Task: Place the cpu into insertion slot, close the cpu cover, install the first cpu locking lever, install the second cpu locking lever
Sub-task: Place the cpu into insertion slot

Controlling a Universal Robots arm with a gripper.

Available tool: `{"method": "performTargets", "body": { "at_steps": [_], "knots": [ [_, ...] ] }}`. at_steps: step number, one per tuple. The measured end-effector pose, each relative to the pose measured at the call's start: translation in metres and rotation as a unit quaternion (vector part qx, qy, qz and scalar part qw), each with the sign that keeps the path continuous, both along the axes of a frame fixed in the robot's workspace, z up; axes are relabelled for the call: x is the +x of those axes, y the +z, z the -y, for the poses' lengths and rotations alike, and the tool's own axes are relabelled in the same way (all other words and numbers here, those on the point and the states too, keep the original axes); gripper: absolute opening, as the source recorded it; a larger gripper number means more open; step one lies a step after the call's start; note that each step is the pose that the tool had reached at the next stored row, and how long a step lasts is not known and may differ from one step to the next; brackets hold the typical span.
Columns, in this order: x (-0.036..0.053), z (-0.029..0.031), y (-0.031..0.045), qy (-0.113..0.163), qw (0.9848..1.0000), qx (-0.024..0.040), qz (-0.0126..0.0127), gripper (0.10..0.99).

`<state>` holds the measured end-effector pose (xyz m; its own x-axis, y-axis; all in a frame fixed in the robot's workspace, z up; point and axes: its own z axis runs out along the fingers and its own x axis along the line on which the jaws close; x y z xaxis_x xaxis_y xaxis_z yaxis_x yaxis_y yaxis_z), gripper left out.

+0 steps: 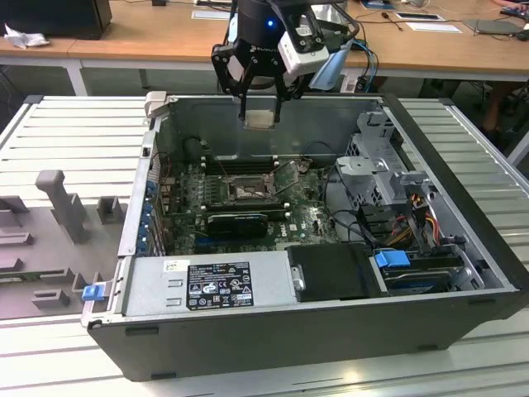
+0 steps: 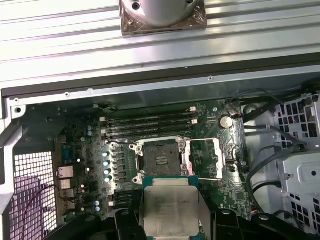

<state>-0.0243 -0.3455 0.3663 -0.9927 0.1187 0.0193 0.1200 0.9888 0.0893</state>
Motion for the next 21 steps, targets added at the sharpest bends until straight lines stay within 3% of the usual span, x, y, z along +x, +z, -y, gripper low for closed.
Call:
{"method": "performTargets", "body": {
  "at_steps": [3,7,12,21],
  "knots": [
    [0.0000,0.0000,-0.0004,-0.004,1.0000,-0.0008,0.0000,0.529],
    [0.0000,0.0000,-0.0005,-0.029,0.9996,-0.0009,0.0000,0.529],
    [0.0000,0.0000,-0.0007,-0.086,0.9963,-0.0009,-0.0001,0.529],
    [0.0000,0.0000,-0.0007,-0.131,0.9913,-0.0009,-0.0002,0.529]
  ]
}}
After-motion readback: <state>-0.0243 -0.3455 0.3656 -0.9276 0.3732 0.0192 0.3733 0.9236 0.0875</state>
